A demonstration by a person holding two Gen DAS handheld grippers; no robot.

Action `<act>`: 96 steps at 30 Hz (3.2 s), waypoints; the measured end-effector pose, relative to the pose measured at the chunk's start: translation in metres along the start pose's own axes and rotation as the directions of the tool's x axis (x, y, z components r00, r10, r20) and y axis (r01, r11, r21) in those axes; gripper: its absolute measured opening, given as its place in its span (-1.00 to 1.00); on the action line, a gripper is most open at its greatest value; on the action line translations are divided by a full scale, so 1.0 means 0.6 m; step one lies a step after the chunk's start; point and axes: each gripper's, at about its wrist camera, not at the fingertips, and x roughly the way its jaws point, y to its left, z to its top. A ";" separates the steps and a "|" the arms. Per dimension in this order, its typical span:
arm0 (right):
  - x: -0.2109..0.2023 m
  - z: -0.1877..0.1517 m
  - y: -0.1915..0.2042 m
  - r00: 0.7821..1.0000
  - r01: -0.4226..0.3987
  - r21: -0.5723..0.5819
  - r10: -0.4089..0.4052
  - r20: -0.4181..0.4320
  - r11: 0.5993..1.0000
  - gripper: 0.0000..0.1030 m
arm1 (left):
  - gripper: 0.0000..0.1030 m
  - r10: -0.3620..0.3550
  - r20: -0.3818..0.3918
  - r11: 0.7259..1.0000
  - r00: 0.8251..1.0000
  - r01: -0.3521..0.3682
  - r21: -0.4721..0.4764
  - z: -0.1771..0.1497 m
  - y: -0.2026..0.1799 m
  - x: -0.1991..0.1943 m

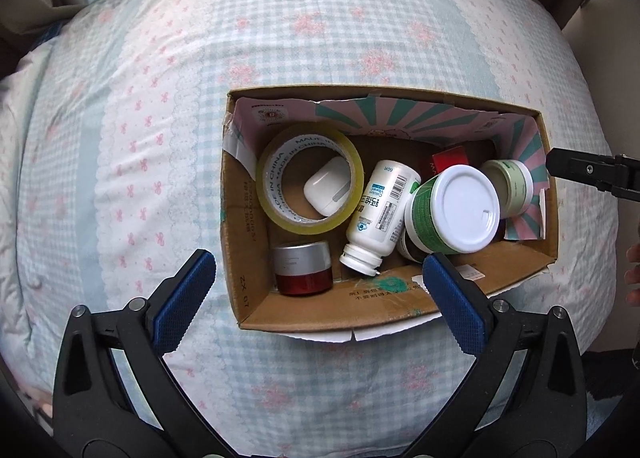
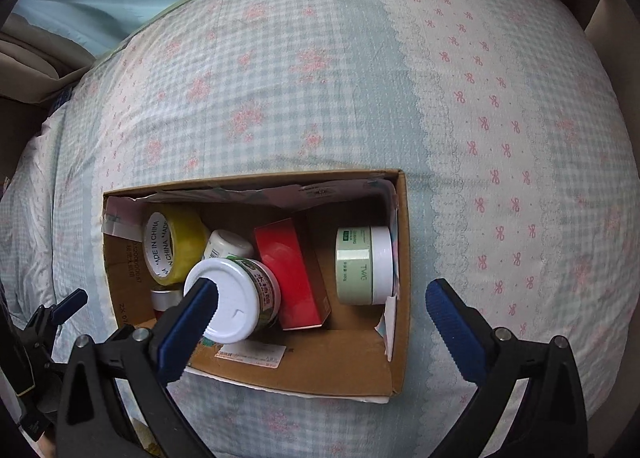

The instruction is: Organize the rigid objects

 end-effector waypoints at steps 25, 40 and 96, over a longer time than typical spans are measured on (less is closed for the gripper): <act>-0.486 -0.221 0.008 0.845 0.102 -0.019 -0.077 0.529 0.995 1.00 | 1.00 0.010 0.633 1.000 0.774 -0.006 -0.008 -0.117 -0.076 -0.562; -0.630 -0.398 0.062 0.660 0.156 -0.013 -0.095 0.746 0.988 1.00 | 1.00 -0.008 0.733 1.000 0.680 0.002 0.009 -0.258 -0.118 -0.661; -0.640 -0.425 0.084 0.615 0.178 -0.038 -0.081 0.784 0.983 1.00 | 1.00 0.030 0.770 0.999 0.638 -0.034 -0.011 -0.291 -0.117 -0.680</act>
